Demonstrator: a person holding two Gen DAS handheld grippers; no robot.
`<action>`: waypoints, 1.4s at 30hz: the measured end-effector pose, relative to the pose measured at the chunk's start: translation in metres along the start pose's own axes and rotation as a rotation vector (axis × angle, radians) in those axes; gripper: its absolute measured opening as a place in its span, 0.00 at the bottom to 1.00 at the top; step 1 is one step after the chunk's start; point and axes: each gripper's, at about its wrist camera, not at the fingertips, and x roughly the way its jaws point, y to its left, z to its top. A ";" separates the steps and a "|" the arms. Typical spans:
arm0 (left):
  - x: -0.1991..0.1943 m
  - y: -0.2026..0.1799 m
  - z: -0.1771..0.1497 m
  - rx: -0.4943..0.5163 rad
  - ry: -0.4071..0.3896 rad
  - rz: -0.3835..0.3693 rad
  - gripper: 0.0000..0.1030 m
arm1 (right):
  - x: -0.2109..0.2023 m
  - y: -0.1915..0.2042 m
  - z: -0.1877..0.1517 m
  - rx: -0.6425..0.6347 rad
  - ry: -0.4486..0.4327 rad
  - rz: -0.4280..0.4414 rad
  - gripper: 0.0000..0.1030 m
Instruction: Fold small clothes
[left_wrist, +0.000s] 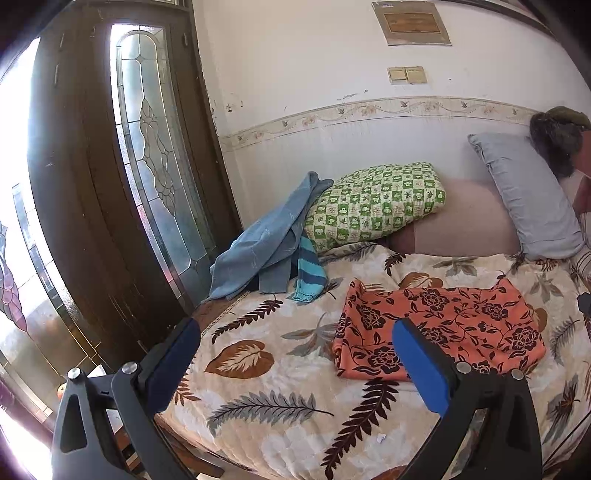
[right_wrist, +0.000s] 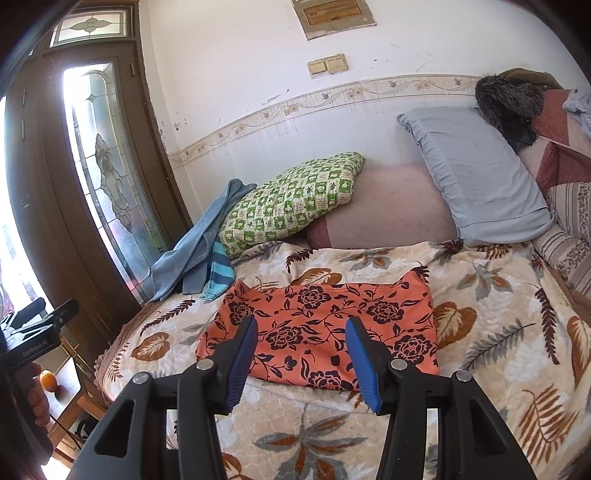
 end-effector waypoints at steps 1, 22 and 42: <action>0.000 -0.001 0.000 0.001 0.001 -0.001 1.00 | 0.000 0.000 0.000 -0.001 -0.001 -0.002 0.52; 0.015 -0.016 -0.004 0.037 0.042 -0.016 1.00 | 0.000 -0.020 -0.005 0.033 0.014 -0.049 0.52; 0.018 -0.036 -0.005 0.046 0.087 -0.083 1.00 | -0.028 -0.043 -0.012 0.062 -0.011 -0.118 0.53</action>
